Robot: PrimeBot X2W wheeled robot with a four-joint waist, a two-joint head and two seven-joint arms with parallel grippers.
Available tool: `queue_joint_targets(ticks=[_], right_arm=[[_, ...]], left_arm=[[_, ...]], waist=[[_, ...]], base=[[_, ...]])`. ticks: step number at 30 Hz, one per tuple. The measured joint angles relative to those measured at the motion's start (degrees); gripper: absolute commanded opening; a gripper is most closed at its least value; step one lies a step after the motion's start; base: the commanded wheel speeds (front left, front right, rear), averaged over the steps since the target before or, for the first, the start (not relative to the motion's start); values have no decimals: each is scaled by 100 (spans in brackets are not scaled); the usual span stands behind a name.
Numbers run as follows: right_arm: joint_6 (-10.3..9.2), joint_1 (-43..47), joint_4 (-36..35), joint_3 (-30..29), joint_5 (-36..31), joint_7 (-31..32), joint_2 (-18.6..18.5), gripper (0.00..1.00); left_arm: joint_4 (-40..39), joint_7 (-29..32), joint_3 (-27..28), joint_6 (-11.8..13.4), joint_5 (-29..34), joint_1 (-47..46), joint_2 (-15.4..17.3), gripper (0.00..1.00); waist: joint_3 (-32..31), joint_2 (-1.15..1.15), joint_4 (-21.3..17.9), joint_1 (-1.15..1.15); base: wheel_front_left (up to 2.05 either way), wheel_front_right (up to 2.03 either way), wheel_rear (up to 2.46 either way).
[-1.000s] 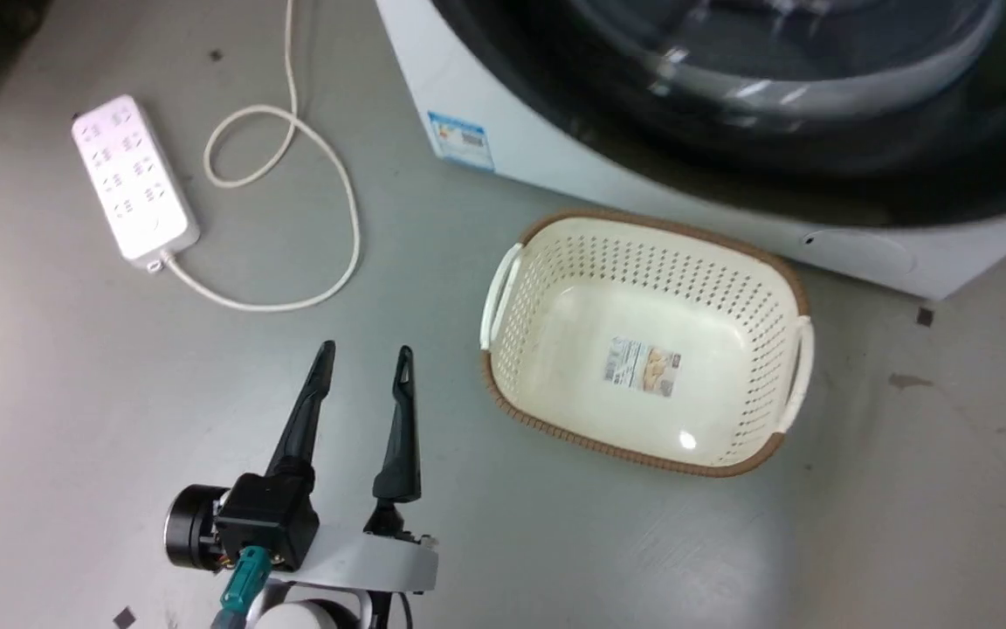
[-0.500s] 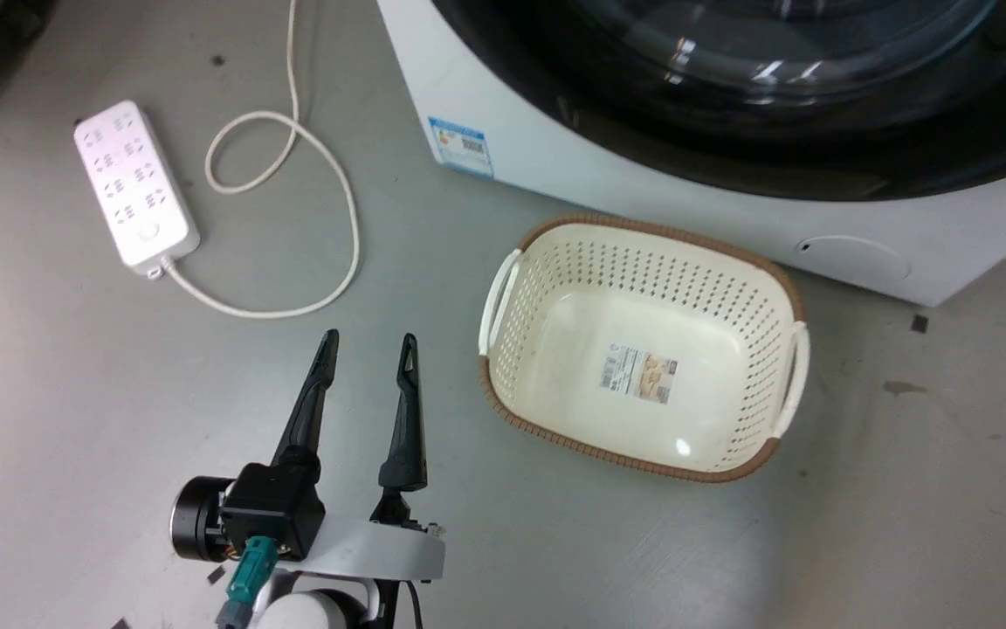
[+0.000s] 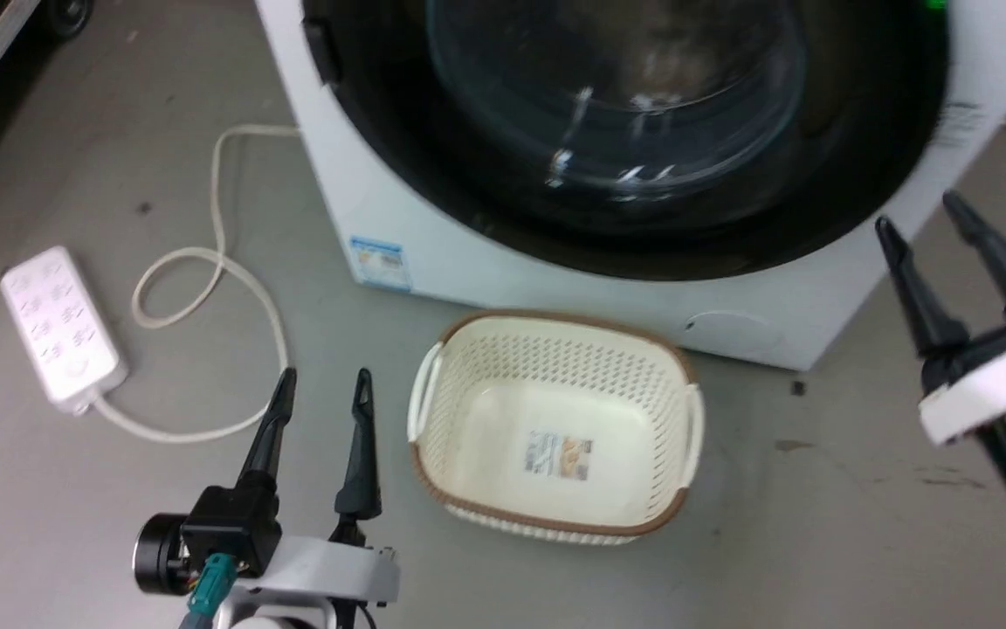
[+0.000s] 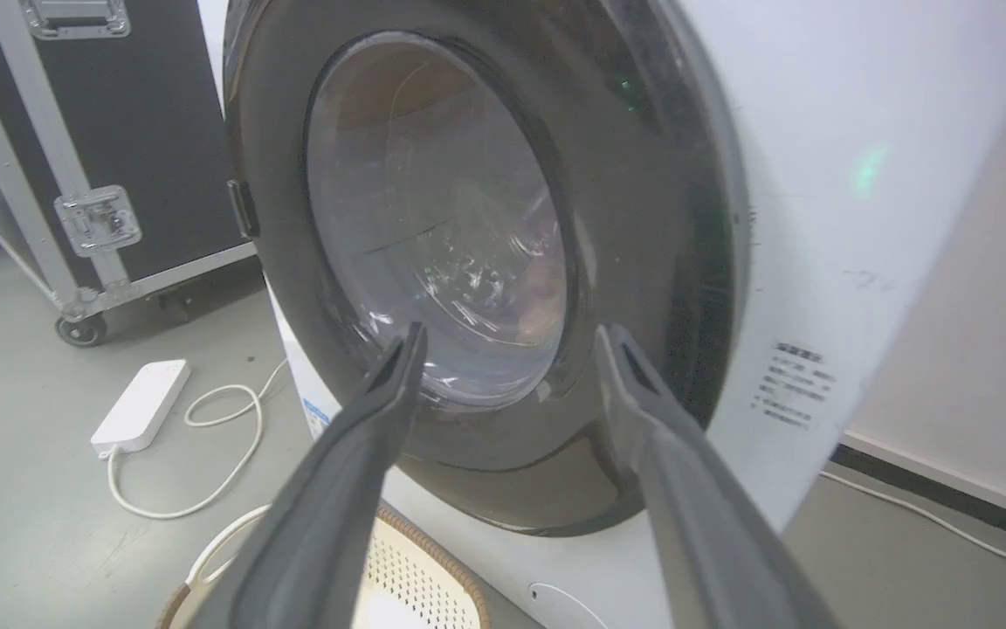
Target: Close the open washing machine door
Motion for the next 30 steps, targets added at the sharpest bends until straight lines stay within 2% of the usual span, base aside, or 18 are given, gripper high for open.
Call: queue_joint_targets(ticks=[4, 8, 9, 10, 13, 16, 23, 24, 30], right_arm=[[-1, 683, -499, -563, -532, -1, 407, 100], [-1, 1643, -1096, -1315, -1205, -1, 1124, 100], [-1, 2071, -1326, -1613, -1538, -1, 1458, 100], [-1, 2071, -1326, -1613, -1538, -1, 1458, 100], [-1, 2604, -1521, -1912, -1934, -2, 1895, 100], [-1, 3078, -1568, -1992, -2284, -1, 2187, 100], [-1, 3280, -1560, -1990, -2394, -1, 2313, 100], [-1, 3283, -1559, -1987, -2405, 1, 2315, 0], [-1, 3281, -1560, -1984, -2405, 30, 2314, 0]], left_arm=[[73, 0, 99, -91, -22, 131, 1, 100], [171, 0, 242, -152, -60, 279, -2, 100], [222, 0, 274, -172, -92, 341, -2, 100], [222, 0, 274, -172, -92, 341, -2, 100], [343, 0, 271, -264, -65, 409, -3, 100], [460, 0, 265, -336, 4, 450, -4, 100], [566, 0, 248, -404, 98, 461, -3, 100], [569, 3, 249, -402, 99, 460, -3, 0], [565, 31, 247, -401, 98, 460, -4, 0]], waist=[[-210, 0, -242, 0], [-456, 0, -561, 0], [-562, 0, -698, 0], [-562, 0, -698, 0], [-696, 0, -866, 0], [-833, 0, -1002, 0], [-891, 0, -1039, 1], [-892, 0, -1036, 2], [-895, 0, -1028, 2]], base=[[0, 0, 0], [0, 0, 0], [0, 0, 0], [0, 0, 0], [0, 0, 0], [0, 0, 0], [0, 0, 0], [0, 0, 0], [0, 0, 0]])
